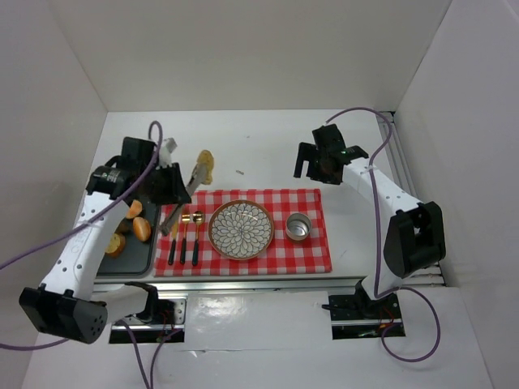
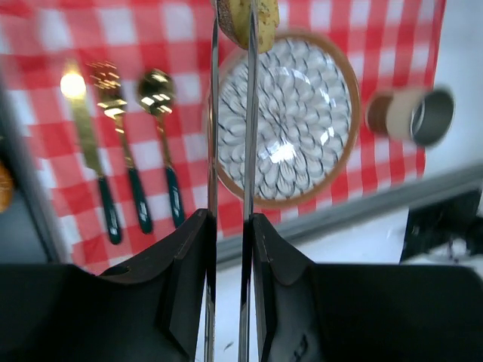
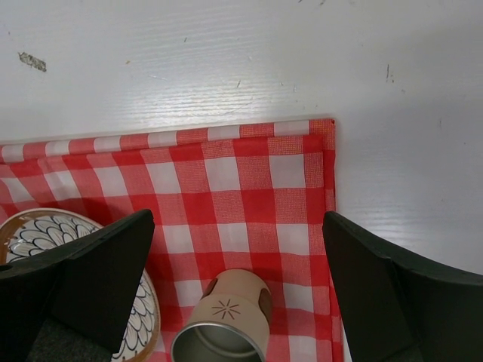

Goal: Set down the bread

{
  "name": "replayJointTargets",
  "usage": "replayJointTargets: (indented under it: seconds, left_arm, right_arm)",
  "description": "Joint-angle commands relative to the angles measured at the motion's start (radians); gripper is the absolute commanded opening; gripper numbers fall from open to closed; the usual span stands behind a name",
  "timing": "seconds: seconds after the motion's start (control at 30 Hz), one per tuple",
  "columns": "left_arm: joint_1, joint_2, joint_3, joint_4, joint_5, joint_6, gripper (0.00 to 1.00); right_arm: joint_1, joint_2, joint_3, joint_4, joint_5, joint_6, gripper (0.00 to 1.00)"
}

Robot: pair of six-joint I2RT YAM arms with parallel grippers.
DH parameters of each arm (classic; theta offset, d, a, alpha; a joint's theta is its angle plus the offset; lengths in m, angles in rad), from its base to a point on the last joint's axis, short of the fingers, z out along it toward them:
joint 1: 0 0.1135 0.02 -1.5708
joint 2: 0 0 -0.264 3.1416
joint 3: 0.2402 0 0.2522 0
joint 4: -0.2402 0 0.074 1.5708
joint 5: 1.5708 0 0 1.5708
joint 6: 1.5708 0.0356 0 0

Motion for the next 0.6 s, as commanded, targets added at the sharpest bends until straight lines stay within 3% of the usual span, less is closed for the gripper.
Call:
replayJointTargets:
  seconds: [0.0, 0.1, 0.3, 0.57]
  left_arm:
    - [-0.143, -0.018, -0.05, 0.015, 0.072, 0.026, 0.05]
    - [-0.309, -0.008, -0.128, 0.069, 0.038, -0.011, 0.05]
    - [-0.51, 0.016, -0.195, 0.089, -0.017, -0.069, 0.05]
    - [-0.563, 0.065, -0.258, 0.153, -0.037, -0.124, 0.11]
  right_arm:
    - [-0.006, -0.015, 0.042, 0.015, 0.022, -0.006, 1.0]
    - [-0.006, -0.024, 0.042, 0.015, 0.031, -0.006, 1.0]
    - [-0.006, -0.043, 0.031, 0.005, 0.031, 0.003, 1.0]
    - [-0.006, -0.052, 0.031, 0.002, 0.04, -0.006, 1.0]
